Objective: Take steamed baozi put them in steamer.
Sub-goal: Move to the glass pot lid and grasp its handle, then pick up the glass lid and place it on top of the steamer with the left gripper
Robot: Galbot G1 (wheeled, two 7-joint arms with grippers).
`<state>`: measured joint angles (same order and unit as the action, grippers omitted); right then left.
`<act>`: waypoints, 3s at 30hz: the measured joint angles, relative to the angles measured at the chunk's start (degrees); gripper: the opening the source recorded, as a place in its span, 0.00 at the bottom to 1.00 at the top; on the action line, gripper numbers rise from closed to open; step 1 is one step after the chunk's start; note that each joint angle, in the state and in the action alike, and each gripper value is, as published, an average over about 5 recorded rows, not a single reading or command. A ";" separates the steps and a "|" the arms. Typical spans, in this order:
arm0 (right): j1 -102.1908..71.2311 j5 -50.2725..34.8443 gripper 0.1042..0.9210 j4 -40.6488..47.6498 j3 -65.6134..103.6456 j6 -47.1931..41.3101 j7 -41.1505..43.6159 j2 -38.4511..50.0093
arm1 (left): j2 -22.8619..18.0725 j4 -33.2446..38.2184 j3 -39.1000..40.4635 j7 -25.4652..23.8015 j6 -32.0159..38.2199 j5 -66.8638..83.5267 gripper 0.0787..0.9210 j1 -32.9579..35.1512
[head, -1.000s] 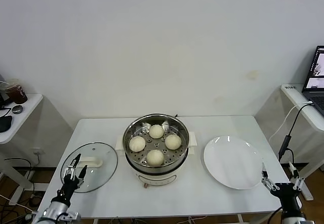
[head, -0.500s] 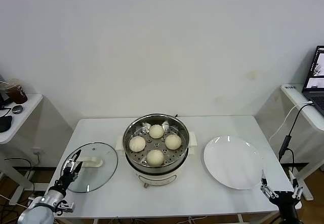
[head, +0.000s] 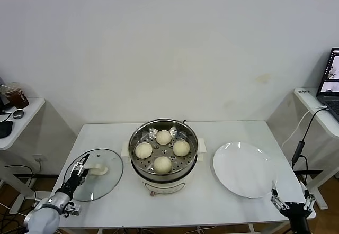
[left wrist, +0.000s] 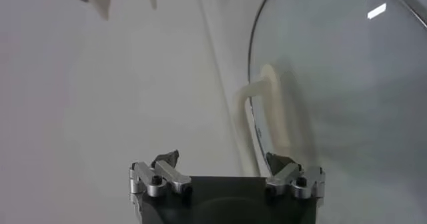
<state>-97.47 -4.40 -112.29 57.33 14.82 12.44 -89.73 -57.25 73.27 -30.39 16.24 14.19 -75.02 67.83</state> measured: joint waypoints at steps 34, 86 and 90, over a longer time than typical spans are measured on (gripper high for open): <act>0.84 3.47 0.88 4.07 -4.34 2.64 0.22 1.44 | 4.41 11.32 -2.25 3.69 -8.05 14.03 0.10 7.37; 5.59 12.98 0.88 12.42 -15.14 6.27 -5.32 0.79 | -0.76 39.56 40.85 -25.75 -47.85 14.31 0.10 -19.74; 5.53 12.82 0.88 12.29 -15.59 6.09 -5.35 0.79 | -1.57 38.08 41.62 -25.05 -47.23 12.79 0.10 -19.67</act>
<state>-91.94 8.42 -100.00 41.73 20.91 7.09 -88.94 -58.82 111.35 11.23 -8.81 -33.04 -62.22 48.15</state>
